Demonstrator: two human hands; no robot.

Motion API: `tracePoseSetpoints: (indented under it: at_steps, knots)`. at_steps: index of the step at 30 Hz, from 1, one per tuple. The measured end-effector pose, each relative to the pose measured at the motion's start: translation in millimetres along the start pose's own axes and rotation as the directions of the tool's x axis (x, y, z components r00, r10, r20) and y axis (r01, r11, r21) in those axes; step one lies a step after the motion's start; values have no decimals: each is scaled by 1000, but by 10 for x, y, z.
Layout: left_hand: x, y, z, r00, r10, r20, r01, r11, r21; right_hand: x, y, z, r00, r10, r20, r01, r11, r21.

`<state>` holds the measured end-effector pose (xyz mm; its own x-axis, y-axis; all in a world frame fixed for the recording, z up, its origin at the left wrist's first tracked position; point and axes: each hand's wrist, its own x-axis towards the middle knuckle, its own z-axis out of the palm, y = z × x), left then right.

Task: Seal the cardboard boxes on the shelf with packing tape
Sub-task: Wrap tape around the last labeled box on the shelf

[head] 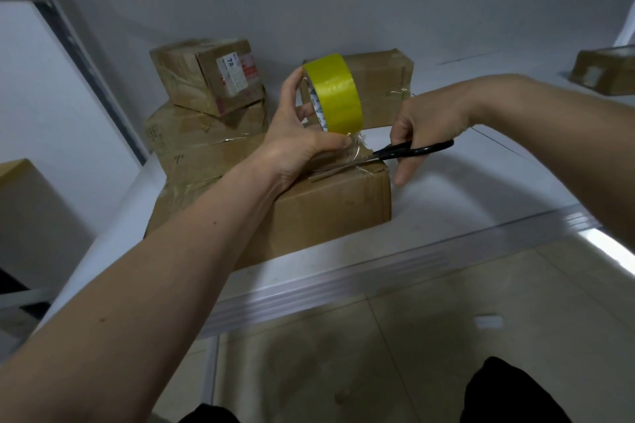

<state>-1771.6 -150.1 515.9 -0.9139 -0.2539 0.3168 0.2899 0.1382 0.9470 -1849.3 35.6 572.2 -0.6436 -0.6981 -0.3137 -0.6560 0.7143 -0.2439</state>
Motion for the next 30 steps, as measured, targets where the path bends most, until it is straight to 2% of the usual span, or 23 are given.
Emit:
tracePoseSetpoints:
  at_steps: [6,11,14,16,22,24,27,28,30]
  knots:
    - [-24,34,19,999,11,-44,-10,1000,28,8,22,2,1000,-6,-20,6,1000,-2]
    - [26,48,-39,956,30,-292,-50,997,-61,-26,82,26,997,40,-58,-38,999,36]
    - [32,36,-71,896,110,-431,-100,994,46,-93,183,-13,991,104,-81,-93,988,125]
    - [51,16,-110,859,188,-476,-125,979,162,-105,283,9,979,180,-93,-165,975,146]
    - [22,48,-31,803,382,-456,-186,889,417,19,544,434,871,465,-156,-444,883,151]
    - [-17,77,31,787,424,-449,-210,868,450,54,536,547,863,492,-113,-469,864,183]
    - [-107,122,88,761,475,-442,-262,848,461,23,486,508,874,486,-18,-447,817,363]
    - [-142,141,90,757,491,-431,-276,838,471,12,471,481,876,480,-42,-424,809,407]
    - [-207,166,66,751,526,-400,-308,814,493,-36,409,422,862,439,-253,-355,879,317]
